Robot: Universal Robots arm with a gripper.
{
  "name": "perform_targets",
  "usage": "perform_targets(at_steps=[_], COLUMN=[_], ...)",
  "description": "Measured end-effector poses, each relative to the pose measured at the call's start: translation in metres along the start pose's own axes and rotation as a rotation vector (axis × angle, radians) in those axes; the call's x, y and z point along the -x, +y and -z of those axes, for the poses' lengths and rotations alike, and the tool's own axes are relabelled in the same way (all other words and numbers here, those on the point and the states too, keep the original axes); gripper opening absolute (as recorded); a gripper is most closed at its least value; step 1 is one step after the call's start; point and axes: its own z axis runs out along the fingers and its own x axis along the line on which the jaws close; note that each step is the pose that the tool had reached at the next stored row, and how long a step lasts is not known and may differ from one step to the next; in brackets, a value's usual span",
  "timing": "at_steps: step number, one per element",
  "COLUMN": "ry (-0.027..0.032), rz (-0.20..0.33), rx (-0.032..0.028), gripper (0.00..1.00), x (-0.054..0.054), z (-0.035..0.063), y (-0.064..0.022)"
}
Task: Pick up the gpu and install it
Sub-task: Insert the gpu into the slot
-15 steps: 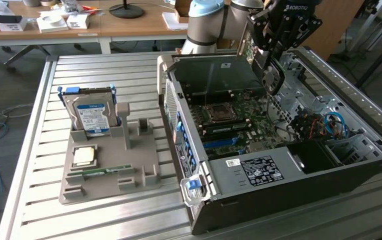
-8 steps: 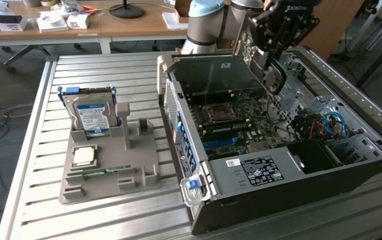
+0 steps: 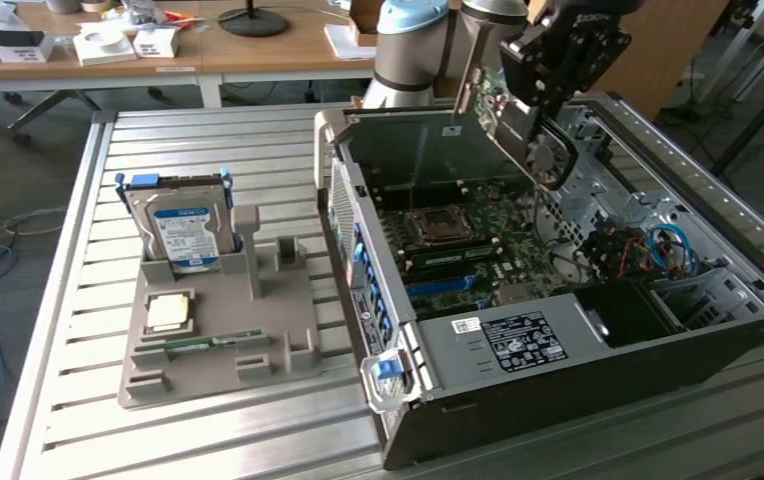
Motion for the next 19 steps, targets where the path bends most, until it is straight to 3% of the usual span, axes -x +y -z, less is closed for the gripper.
perform_targets(at_steps=[19], ry=[0.0157], rz=[0.332], rx=[0.0041], gripper=[0.26], x=[-0.0004], z=[-0.0060], y=[-0.0002])
